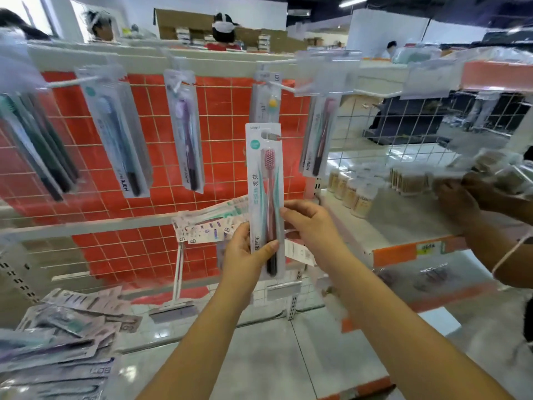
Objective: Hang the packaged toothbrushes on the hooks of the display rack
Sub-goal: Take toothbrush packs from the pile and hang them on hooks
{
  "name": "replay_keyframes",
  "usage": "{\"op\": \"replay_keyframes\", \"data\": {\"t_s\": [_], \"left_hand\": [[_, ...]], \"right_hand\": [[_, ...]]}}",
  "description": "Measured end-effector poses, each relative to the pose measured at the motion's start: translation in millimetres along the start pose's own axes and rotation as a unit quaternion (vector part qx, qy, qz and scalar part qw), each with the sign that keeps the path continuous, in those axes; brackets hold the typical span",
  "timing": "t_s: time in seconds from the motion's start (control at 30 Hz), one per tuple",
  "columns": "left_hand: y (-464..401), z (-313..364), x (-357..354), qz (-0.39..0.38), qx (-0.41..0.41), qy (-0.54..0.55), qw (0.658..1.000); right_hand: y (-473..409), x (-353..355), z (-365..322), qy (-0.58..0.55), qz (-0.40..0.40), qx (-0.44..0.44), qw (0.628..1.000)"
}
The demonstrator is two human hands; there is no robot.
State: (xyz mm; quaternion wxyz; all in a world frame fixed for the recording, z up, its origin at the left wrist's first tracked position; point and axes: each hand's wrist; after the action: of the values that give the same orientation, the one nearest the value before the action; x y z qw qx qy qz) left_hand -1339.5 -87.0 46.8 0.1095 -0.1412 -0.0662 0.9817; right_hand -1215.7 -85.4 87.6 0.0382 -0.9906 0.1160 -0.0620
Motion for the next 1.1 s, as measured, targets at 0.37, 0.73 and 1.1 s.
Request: {"op": "replay_keyframes", "data": {"t_s": [0.37, 0.73, 1.1], "left_hand": [[-17, -3, -78, 0.046, -0.025, -0.040, 0.998], [-39, 9, -148, 0.017, -0.087, -0.055, 0.995], [-77, -12, -172, 0.006, -0.090, -0.330, 0.940]], "right_hand": [[10, 78, -7, 0.422, 0.022, 0.140, 0.895], [16, 136, -3, 0.468, 0.027, 0.071, 0.880], [3, 159, 9, 0.469, 0.025, 0.047, 0.882]]}}
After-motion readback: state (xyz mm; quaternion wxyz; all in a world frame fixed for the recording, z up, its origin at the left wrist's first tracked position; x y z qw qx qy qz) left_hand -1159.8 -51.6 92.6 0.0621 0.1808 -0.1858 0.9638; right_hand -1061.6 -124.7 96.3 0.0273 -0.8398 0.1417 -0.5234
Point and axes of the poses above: each hand's wrist, its own y-axis away from the middle knuckle, its own x-axis out of the back of the hand, z = x × y, and after that the axes turned 5 degrees about y, right-handed
